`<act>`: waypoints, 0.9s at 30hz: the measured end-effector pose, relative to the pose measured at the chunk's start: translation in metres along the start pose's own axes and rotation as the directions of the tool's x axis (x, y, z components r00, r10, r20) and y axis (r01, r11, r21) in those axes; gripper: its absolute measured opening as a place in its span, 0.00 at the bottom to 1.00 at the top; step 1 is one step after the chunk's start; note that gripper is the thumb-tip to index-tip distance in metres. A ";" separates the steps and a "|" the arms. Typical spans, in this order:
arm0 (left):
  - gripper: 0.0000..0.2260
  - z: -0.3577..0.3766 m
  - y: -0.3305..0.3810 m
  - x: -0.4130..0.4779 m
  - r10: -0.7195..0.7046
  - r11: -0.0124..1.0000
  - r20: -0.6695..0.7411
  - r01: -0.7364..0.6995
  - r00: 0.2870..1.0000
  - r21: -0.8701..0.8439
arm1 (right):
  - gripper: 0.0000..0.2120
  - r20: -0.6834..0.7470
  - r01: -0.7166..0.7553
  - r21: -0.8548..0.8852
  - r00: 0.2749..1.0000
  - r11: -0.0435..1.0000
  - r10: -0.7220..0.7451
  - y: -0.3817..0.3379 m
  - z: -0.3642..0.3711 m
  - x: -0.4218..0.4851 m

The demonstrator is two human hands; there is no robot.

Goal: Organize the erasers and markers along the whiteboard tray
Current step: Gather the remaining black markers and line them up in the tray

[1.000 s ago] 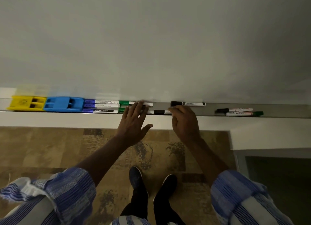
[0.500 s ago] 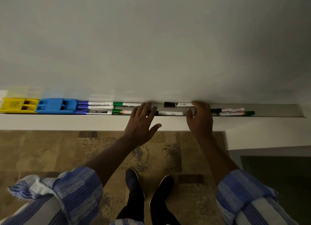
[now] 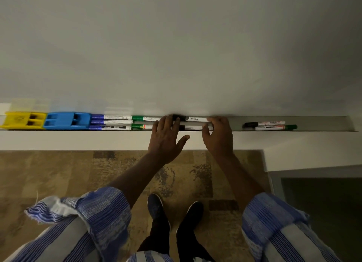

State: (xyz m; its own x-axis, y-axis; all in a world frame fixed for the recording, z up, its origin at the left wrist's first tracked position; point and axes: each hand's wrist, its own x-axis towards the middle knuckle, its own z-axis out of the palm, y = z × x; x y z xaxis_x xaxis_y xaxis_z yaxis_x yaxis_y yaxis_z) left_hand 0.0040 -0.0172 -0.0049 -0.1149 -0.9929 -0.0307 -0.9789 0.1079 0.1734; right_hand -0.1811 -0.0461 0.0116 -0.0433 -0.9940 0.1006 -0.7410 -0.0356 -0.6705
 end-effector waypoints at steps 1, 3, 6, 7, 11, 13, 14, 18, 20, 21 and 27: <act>0.32 0.000 -0.001 -0.001 -0.007 1.000 -0.006 0.007 1.000 0.001 | 0.14 0.007 -0.001 0.004 1.000 1.000 0.001 -0.001 0.001 0.000; 0.31 -0.001 -0.003 -0.002 -0.010 1.000 -0.017 0.010 1.000 0.002 | 0.15 0.018 -0.005 0.013 1.000 1.000 0.005 -0.002 0.002 -0.001; 0.30 -0.001 -0.004 -0.003 -0.007 1.000 -0.023 0.007 1.000 0.000 | 0.16 0.033 0.005 -0.002 0.999 1.000 -0.005 -0.003 -0.002 -0.002; 0.30 -0.001 -0.003 -0.003 -0.004 1.000 -0.024 0.004 1.000 -0.003 | 0.16 0.038 0.024 -0.016 0.999 1.000 -0.023 -0.001 -0.005 -0.002; 0.29 0.000 -0.003 -0.002 0.024 1.000 -0.045 -0.025 0.999 -0.002 | 0.15 0.027 0.149 -0.145 0.989 0.978 -0.147 0.014 -0.029 -0.001; 0.29 0.000 0.000 -0.001 0.043 0.999 -0.057 -0.043 0.997 0.002 | 0.14 0.012 0.166 -0.232 0.986 0.958 -0.168 0.031 -0.048 0.004; 0.28 0.000 0.001 -0.001 0.052 0.999 -0.062 -0.052 0.997 0.006 | 0.13 0.001 0.156 -0.274 0.987 0.949 -0.162 0.041 -0.059 0.007; 0.29 0.001 0.010 -0.001 0.071 0.997 -0.047 -0.070 0.996 0.014 | 0.13 -0.004 0.065 -0.418 0.997 0.906 -0.073 0.087 -0.099 0.018; 0.30 0.002 0.015 -0.001 0.081 0.997 -0.032 -0.081 0.996 0.012 | 0.16 0.054 0.046 -0.472 0.998 0.880 -0.023 0.104 -0.113 0.023; 0.30 0.002 0.017 -0.002 0.087 0.996 -0.027 -0.087 0.996 0.010 | 0.16 0.081 0.060 -0.490 0.996 0.870 -0.023 0.110 -0.118 0.025; 0.29 0.001 0.026 -0.006 0.119 0.993 -0.021 -0.119 0.993 0.011 | 0.14 0.233 0.212 -0.574 0.968 0.791 -0.091 0.118 -0.127 0.045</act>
State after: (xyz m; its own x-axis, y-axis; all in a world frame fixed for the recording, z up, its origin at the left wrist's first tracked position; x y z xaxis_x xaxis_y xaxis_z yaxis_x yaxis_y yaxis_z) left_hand -0.0211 -0.0085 -0.0015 -0.2268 -0.9739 0.0104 -0.9601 0.2254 0.1653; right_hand -0.3555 -0.0821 0.0307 0.1816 -0.9833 -0.0135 -0.9798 -0.1798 -0.0874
